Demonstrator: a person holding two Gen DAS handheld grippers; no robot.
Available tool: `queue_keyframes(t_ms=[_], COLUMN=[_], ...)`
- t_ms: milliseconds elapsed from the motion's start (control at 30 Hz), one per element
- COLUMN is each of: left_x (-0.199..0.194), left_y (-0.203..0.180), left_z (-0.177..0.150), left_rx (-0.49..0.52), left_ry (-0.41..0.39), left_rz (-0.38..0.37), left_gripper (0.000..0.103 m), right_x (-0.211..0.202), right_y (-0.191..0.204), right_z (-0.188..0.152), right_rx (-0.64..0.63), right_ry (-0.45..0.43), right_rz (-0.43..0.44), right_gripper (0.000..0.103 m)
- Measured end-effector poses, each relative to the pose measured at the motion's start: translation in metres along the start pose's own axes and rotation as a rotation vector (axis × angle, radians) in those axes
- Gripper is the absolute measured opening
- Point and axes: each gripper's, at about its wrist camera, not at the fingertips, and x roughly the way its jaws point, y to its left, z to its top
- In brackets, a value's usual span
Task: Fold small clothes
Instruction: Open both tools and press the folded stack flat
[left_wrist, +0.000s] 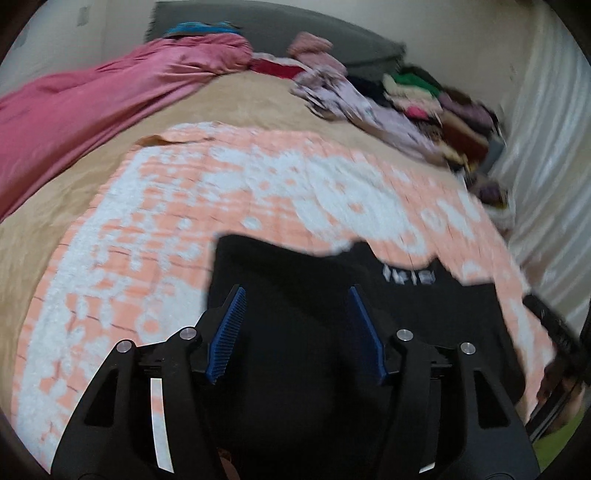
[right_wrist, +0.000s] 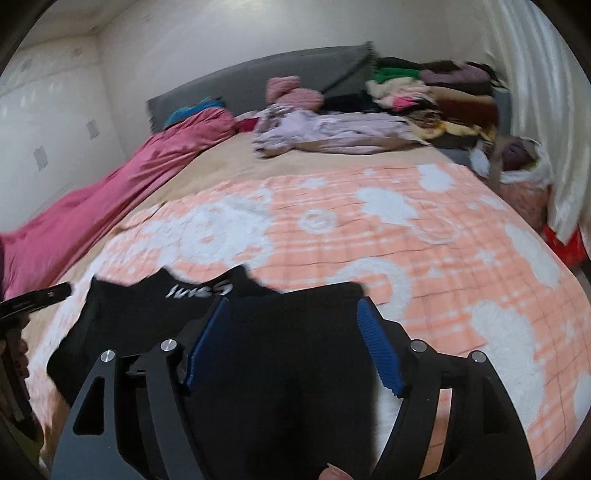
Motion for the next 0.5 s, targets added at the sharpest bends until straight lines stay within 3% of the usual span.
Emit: queue_keyframes(t_ms=[233, 333, 433, 500], left_x=[0.029, 0.053, 0.073, 0.081], left_y=[-0.046, -0.050, -0.039, -0.024], left_z=[-0.020, -0.017, -0.006, 0.001], left_rx=[0.202, 0.234, 0.228, 0.191], left_ry=[0.065, 0.112, 0.123, 0.122], left_rz=[0.018, 0.035, 0.121, 0.141], left_gripper=[0.064, 0.067, 0.068, 0.076], right_x=[0.030, 0.051, 0.064, 0.070], right_y=[0.050, 0.054, 0.045, 0.033], right_z=[-0.017, -0.025, -0.030, -0.032], right_rx=[-0.154, -0.183, -0.175, -0.153], right_ry=[0.105, 0.181, 0.216, 0.220], right_rz=[0.079, 0.045, -0.038, -0.072], right_gripper=[0.070, 0.070, 0.072, 0.081])
